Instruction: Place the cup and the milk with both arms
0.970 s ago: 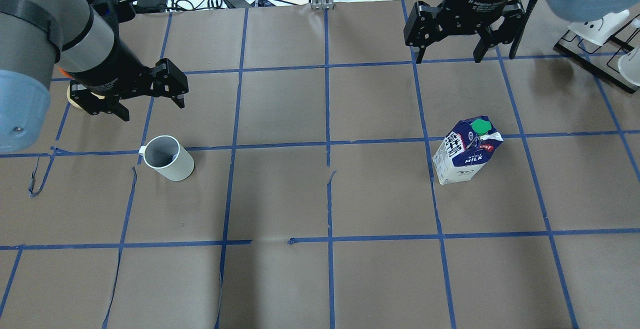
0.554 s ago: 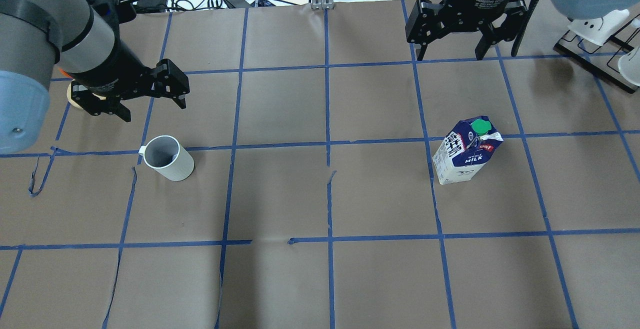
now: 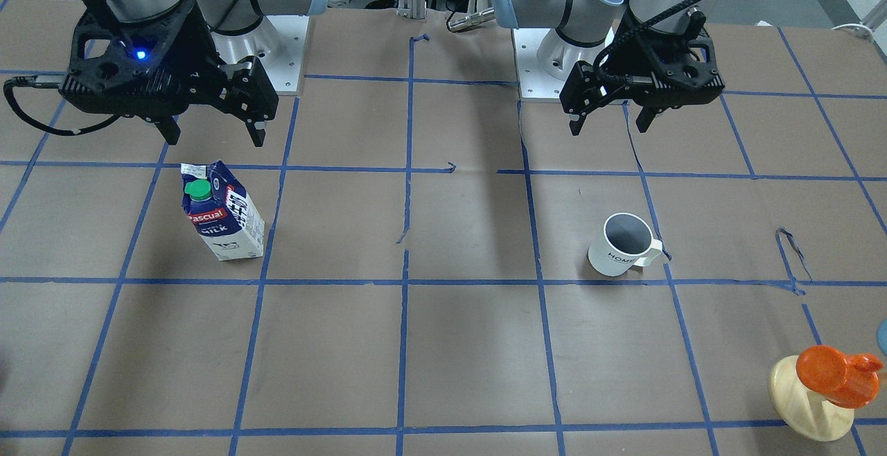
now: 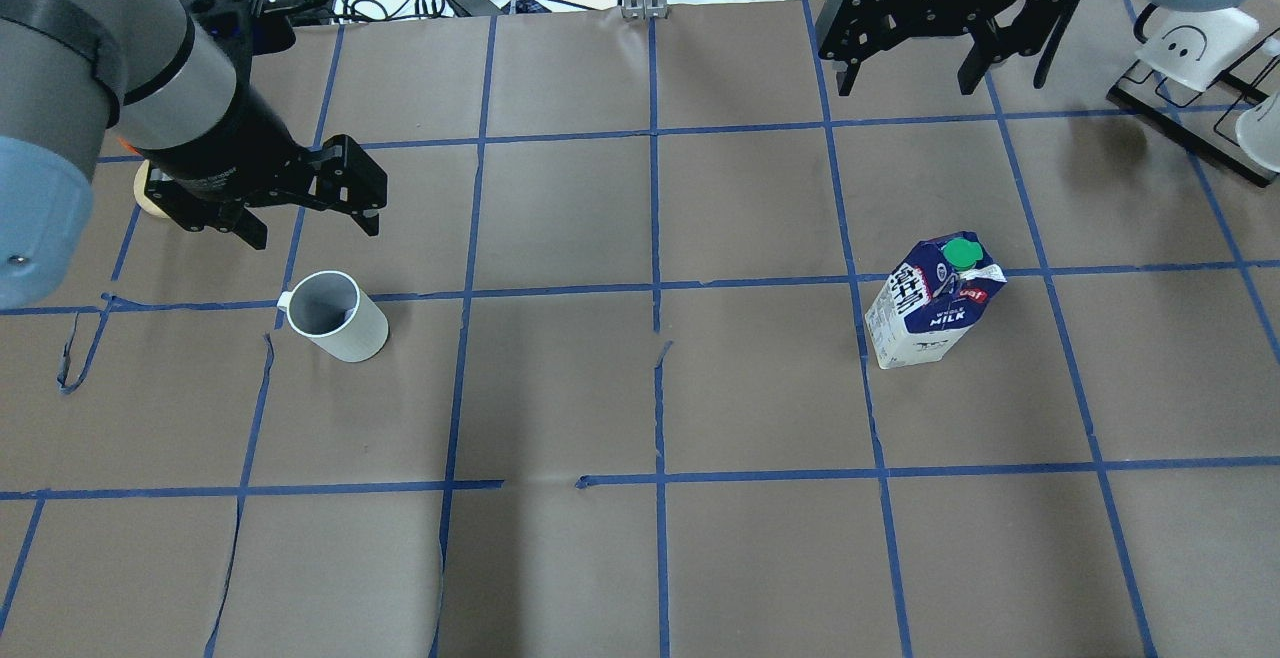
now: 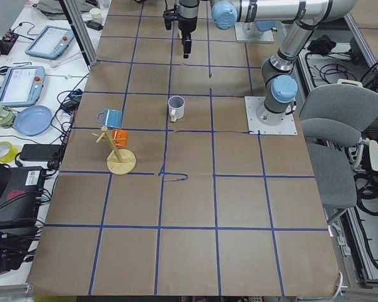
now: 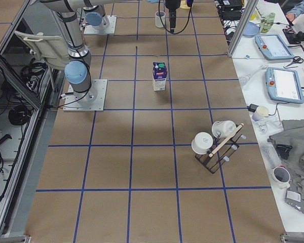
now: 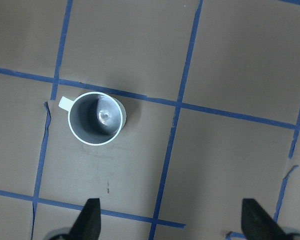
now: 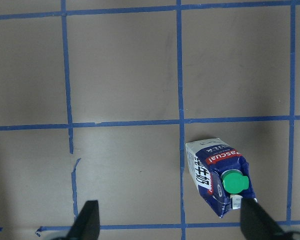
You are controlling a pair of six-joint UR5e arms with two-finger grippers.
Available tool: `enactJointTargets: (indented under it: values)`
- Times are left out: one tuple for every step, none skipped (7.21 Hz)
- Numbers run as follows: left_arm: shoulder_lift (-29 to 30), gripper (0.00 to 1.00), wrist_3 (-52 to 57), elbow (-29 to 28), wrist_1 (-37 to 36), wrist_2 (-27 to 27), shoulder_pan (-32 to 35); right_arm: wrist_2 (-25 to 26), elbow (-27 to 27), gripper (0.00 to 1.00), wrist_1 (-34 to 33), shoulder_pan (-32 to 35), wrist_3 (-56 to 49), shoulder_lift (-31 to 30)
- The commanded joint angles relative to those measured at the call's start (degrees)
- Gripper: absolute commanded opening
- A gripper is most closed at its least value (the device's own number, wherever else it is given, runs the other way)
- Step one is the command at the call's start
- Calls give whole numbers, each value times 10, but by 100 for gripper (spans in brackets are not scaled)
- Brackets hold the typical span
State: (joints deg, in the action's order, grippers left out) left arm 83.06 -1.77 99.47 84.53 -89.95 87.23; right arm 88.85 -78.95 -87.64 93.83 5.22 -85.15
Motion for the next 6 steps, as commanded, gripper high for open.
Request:
enactJointTargets:
  values:
    - [3,100,10,0,3,-1,0,0,8,100,-3,2,1,3]
    - [5,100,19,-1,2,-1,0,-3,14,100,-1,2,1,3]
    - [6,100,41,-1,2,0,-5,1,15,100,-1,2,1,2]
    - [8,100,44,1,0,-4,-11,1,11,100,-3,2,1,4]
    - [10,100,44,0,-4,-6,-19,-1,11,100,-6,2,3,4]
    - [11,100,44,2,-4,-7,-34,0,7,100,-9,3,1,13]
